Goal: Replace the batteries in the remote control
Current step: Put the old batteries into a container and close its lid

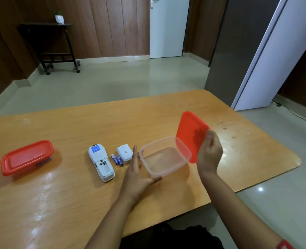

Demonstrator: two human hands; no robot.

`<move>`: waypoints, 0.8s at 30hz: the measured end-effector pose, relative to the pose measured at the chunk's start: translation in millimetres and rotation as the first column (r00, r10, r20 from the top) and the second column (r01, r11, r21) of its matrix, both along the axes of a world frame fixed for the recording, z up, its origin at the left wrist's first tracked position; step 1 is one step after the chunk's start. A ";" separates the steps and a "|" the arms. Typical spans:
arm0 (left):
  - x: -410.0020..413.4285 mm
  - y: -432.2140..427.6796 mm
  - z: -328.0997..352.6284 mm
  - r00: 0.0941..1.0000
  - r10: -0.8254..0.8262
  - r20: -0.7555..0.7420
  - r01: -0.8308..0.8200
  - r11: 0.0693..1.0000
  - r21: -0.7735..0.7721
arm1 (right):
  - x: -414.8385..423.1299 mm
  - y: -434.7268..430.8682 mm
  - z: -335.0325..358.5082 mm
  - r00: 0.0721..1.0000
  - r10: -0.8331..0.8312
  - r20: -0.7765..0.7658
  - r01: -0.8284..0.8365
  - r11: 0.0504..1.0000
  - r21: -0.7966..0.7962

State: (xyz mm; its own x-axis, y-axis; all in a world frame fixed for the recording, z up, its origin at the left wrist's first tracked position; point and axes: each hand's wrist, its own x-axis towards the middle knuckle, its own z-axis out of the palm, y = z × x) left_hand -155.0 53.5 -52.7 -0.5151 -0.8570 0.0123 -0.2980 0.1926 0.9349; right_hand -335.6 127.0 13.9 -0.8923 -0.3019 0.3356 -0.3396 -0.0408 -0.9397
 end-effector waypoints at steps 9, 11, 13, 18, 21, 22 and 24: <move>-1.4 3.2 3.9 0.995 0.007 0.102 -0.004 1.000 -0.024 | -74.1 8.5 -19.5 0.711 -0.102 0.695 -0.062 0.976 0.207; -1.1 4.6 6.0 0.993 -0.007 0.114 0.010 1.000 -0.024 | -72.4 12.6 -17.0 0.713 -0.069 0.698 -0.134 0.963 0.232; 0.4 5.1 10.0 0.990 -0.018 0.142 0.021 1.000 -0.018 | -66.4 16.4 -11.9 0.724 -0.017 0.690 -0.201 0.951 0.233; 19.5 4.6 20.2 0.982 0.012 0.186 -0.001 0.998 -0.061 | -39.7 20.3 -13.1 0.822 0.033 0.569 -0.284 0.889 0.359; 41.1 4.3 29.0 0.990 0.121 0.072 -0.111 0.985 -0.133 | -8.6 18.4 -16.4 0.901 0.125 0.414 -0.304 0.865 0.399; 49.3 3.2 32.7 0.984 0.172 0.042 -0.163 0.974 -0.160 | 5.5 17.3 -15.0 0.920 0.179 0.347 -0.318 0.860 0.398; 66.3 -2.1 38.5 0.961 0.277 -0.012 -0.275 0.947 -0.168 | 36.7 11.5 -13.0 0.928 0.323 0.187 -0.372 0.835 0.405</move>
State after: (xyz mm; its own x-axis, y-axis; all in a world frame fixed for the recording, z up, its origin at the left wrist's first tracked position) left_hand -88.7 51.4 -14.2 -0.2592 -0.9521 0.1623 -0.3720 0.2535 0.8929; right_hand -299.0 138.5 0.9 -0.7240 -0.6897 0.0111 -0.2763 0.2752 -0.9208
